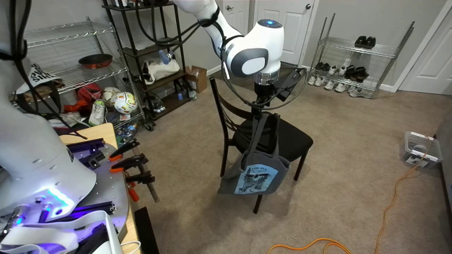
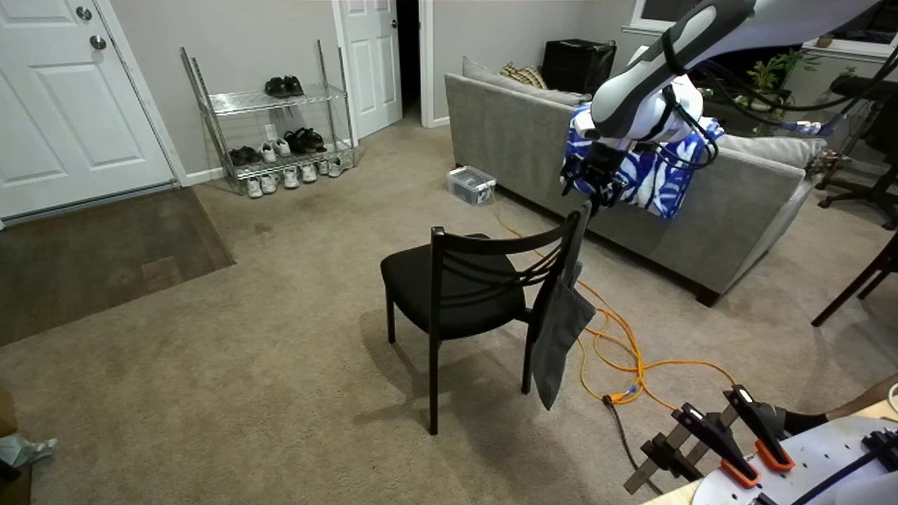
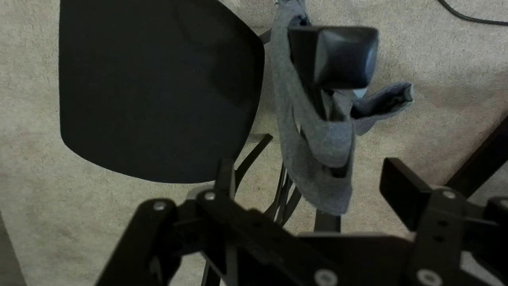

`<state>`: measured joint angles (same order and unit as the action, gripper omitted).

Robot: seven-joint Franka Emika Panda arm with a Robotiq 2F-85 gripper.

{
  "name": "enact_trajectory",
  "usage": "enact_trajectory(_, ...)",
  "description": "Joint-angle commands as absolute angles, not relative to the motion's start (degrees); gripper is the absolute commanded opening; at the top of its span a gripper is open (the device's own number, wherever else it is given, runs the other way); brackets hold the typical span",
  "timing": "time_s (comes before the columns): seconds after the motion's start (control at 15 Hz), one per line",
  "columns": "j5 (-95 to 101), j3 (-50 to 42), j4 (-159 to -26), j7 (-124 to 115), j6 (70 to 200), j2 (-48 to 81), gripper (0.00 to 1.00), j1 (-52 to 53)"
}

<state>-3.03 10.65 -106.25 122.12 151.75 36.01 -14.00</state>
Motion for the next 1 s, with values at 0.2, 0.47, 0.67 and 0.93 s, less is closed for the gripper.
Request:
enact_trajectory(0.2, -7.22, 13.58, -109.98, 123.77, 155.81, 33.55, 0.42, -16.79)
enact_trajectory(0.47, -7.57, 14.21, -111.36, 123.89, 156.40, 32.89, 0.18, -17.81)
enact_trajectory(0.67, -7.86, 14.42, -112.28, 123.91, 156.67, 32.41, 0.01, -18.38)
enact_trajectory(0.93, -9.91, 16.88, -115.85, 125.93, 160.37, 30.30, 0.03, -20.77)
